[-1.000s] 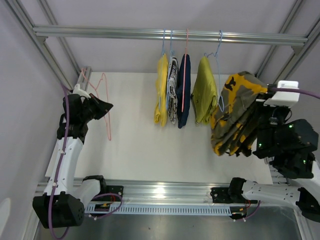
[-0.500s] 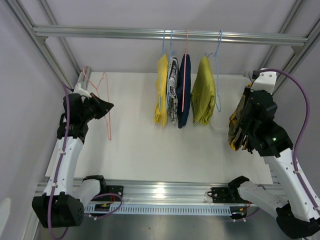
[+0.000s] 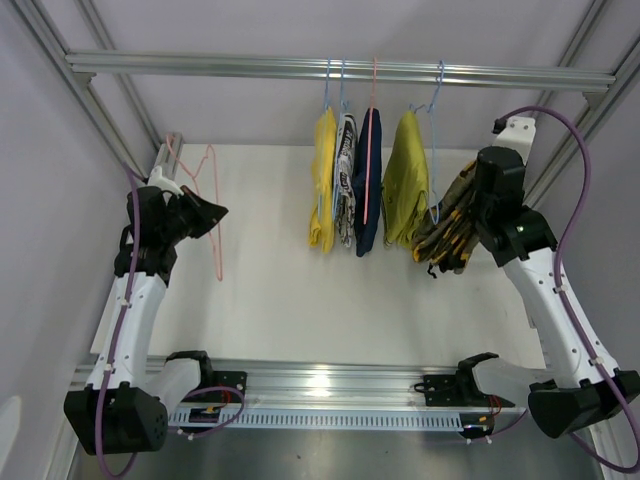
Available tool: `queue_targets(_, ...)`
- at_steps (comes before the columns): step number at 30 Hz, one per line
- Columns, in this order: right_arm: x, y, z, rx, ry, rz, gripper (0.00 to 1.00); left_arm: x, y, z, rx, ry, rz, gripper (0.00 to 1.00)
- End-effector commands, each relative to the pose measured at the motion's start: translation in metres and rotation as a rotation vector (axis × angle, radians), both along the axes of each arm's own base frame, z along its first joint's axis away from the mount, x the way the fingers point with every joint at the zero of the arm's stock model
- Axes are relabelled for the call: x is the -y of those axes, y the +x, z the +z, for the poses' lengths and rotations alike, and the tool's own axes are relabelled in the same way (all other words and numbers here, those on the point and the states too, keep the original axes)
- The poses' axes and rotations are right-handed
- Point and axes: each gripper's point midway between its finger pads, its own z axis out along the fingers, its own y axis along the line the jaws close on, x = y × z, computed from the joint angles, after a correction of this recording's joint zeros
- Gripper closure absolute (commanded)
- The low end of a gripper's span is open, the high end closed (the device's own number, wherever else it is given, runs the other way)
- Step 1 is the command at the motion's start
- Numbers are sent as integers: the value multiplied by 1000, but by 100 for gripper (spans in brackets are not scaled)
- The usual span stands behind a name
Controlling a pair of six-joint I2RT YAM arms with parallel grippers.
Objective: Remove the trousers from the hanger
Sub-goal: Place the trousers in the bin.
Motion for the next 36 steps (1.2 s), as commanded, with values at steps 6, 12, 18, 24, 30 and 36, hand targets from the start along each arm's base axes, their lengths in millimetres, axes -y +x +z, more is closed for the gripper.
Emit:
queue_targets(6, 47, -13, 37, 270, 149, -250, 100, 6, 4, 26, 81, 14, -43, 100)
queue_targets(12, 66, -35, 54, 359, 165, -353, 100, 8, 3, 28, 86, 11, -49, 99)
queue_targets(18, 78, -38, 43, 328, 149, -431, 100, 10, 3, 30, 91, 4, -59, 99)
queue_targets(24, 82, -28, -18, 258, 163, -473, 100, 13, 3, 27, 86, 13, -70, 99)
queue_targets(30, 74, 6, -58, 177, 191, -450, 100, 15, 2, 27, 85, 16, -76, 99)
queue_targets(36, 65, 40, -58, 148, 194, -412, 100, 16, 2, 29, 91, 16, -81, 100)
